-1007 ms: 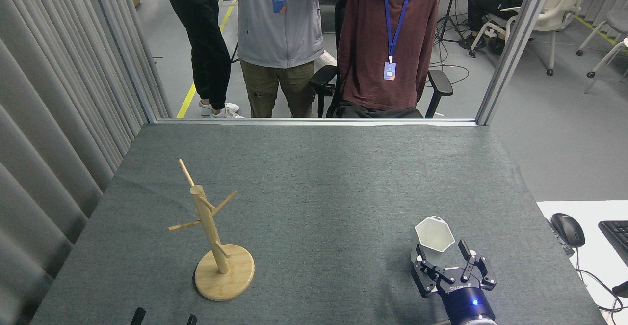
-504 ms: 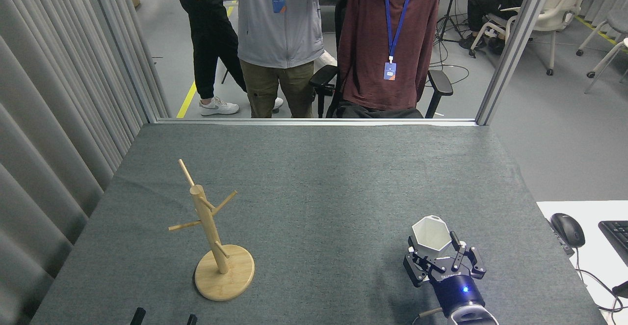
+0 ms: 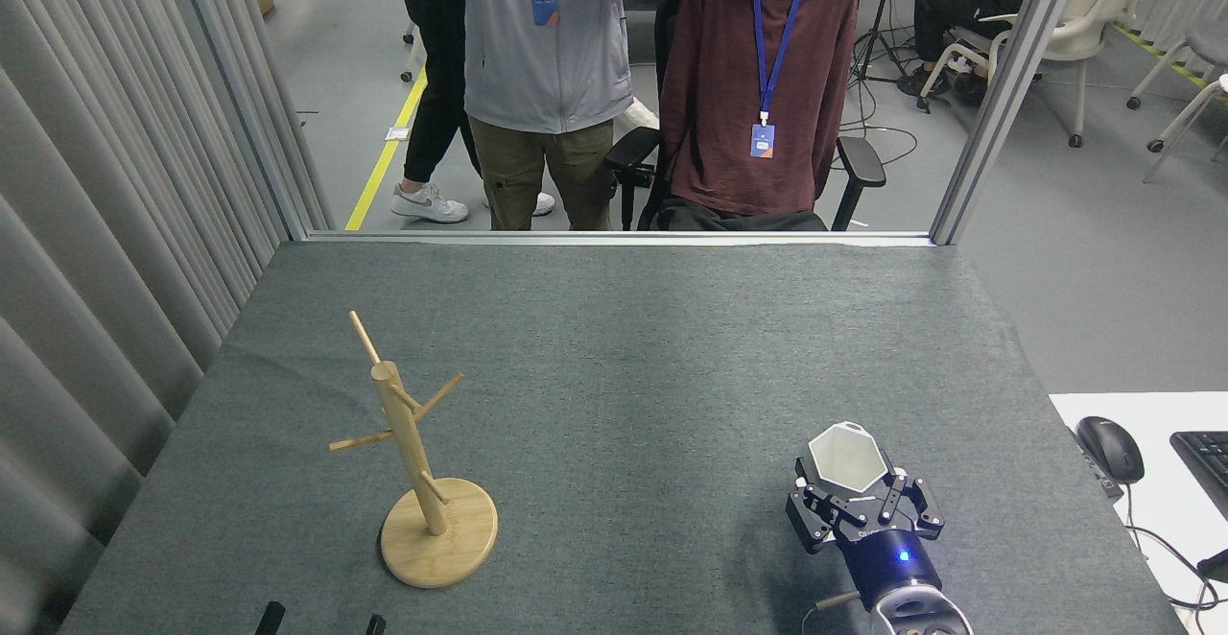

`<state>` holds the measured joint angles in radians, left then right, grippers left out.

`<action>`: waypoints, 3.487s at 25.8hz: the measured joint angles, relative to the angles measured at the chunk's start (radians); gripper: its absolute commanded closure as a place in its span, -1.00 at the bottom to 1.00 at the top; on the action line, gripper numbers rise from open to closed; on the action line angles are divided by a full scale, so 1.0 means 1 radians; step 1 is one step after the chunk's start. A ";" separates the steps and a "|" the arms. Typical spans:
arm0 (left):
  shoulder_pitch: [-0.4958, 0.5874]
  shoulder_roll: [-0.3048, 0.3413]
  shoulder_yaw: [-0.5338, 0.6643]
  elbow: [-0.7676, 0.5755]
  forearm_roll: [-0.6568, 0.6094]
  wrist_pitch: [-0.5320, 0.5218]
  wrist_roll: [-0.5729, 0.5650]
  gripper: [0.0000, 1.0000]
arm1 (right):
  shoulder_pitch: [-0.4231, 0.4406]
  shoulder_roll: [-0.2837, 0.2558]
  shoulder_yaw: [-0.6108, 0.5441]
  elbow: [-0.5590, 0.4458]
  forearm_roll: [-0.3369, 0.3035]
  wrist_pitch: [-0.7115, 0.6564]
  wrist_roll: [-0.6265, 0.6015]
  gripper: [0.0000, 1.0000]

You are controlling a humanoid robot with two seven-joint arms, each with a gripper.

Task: Hang cup on storage rack
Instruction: 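Close the right gripper on the white cup's rim and lift it, then carry the cup with the right gripper toward the left gripper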

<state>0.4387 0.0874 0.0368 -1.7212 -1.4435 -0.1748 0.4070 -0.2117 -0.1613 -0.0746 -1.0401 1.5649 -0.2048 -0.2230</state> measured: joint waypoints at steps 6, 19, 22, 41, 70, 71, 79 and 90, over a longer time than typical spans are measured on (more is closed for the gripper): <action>0.000 0.000 0.000 0.000 0.000 0.000 0.000 -1.00 | -0.014 0.000 0.001 0.025 0.013 0.001 -0.003 -0.18; 0.000 0.000 -0.001 -0.006 -0.002 -0.004 0.001 -1.00 | 0.013 0.002 0.001 -0.086 0.035 -0.037 -0.009 -0.06; 0.000 0.000 -0.002 -0.007 -0.004 -0.022 0.001 -1.00 | 0.024 -0.013 -0.001 -0.147 0.035 -0.043 -0.008 -0.07; -0.170 -0.097 -0.221 0.092 -0.253 -0.283 0.000 -1.00 | 0.061 -0.028 -0.012 -0.260 0.026 -0.041 -0.005 -0.08; -0.200 -0.116 -0.284 0.112 -0.334 -0.276 -0.008 -1.00 | 0.277 0.183 0.351 -0.550 0.215 -0.039 0.006 -0.08; -0.200 -0.116 -0.284 0.112 -0.334 -0.276 -0.008 -1.00 | 0.284 0.185 0.361 -0.556 0.217 -0.039 0.006 -0.09; -0.200 -0.116 -0.284 0.112 -0.334 -0.276 -0.008 -1.00 | 0.352 0.189 0.403 -0.610 0.221 -0.052 0.004 -0.09; -0.200 -0.114 -0.282 0.113 -0.334 -0.275 -0.008 -1.00 | 0.400 0.188 0.474 -0.644 0.243 -0.052 0.002 -0.09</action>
<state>0.2391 -0.0268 -0.2452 -1.6077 -1.7779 -0.4501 0.3986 0.1882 0.0272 0.3995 -1.6841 1.8076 -0.2569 -0.2208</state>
